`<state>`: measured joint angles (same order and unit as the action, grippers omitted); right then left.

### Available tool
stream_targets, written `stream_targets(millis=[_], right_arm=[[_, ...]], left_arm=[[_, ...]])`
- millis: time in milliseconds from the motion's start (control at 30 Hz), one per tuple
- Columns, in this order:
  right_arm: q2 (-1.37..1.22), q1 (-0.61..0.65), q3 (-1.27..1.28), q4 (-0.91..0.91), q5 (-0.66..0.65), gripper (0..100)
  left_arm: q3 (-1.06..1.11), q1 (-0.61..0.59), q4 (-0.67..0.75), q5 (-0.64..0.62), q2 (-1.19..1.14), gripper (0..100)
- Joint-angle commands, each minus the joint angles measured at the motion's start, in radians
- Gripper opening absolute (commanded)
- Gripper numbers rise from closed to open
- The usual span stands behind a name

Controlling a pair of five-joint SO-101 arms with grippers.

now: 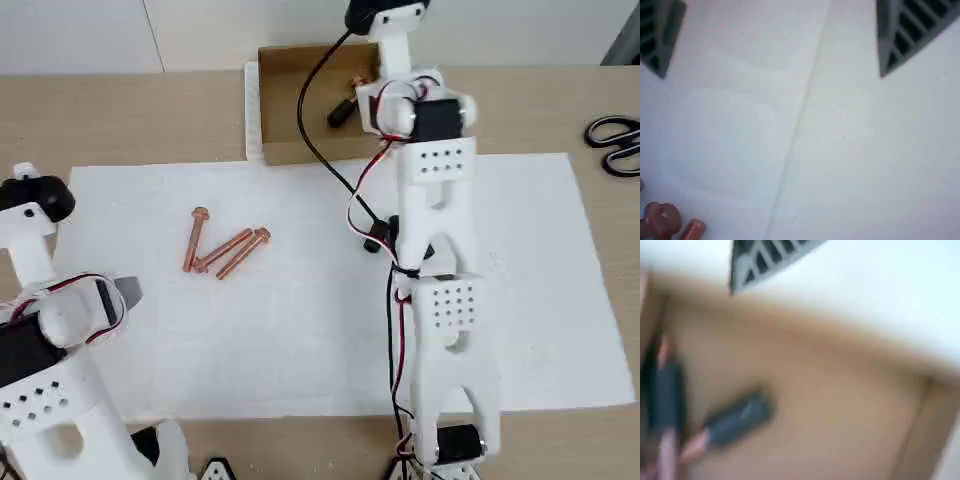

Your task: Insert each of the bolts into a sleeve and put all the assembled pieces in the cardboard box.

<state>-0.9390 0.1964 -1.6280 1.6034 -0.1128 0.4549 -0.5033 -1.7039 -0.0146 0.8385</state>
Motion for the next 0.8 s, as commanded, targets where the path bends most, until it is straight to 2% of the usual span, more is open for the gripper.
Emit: stream_targets(millis=[0, 233, 300, 400, 567, 767], right_arm=[[0.16, -0.015, -0.051, 0.088, -0.003, 13.6], [0.326, -0.025, -0.037, 0.102, -0.005, 10.2], [0.39, -0.024, 0.06, 0.107, -0.005, 8.8], [0.536, -0.024, 0.354, 0.107, -0.005, 8.4], [0.929, -0.024, 0.999, 0.097, -0.012, 8.4], [1.351, -0.025, 1.634, 0.077, -0.135, 8.6]], left_arm=[[-0.004, 0.002, 0.023, 0.005, -0.003, 26], [-0.004, 0.002, 0.023, 0.005, -0.003, 26], [-0.004, 0.002, 0.023, 0.005, -0.003, 26], [-0.004, 0.002, 0.023, 0.005, -0.003, 26], [-0.004, 0.002, 0.023, 0.005, -0.003, 26], [-0.004, 0.002, 0.023, 0.005, -0.003, 26]])
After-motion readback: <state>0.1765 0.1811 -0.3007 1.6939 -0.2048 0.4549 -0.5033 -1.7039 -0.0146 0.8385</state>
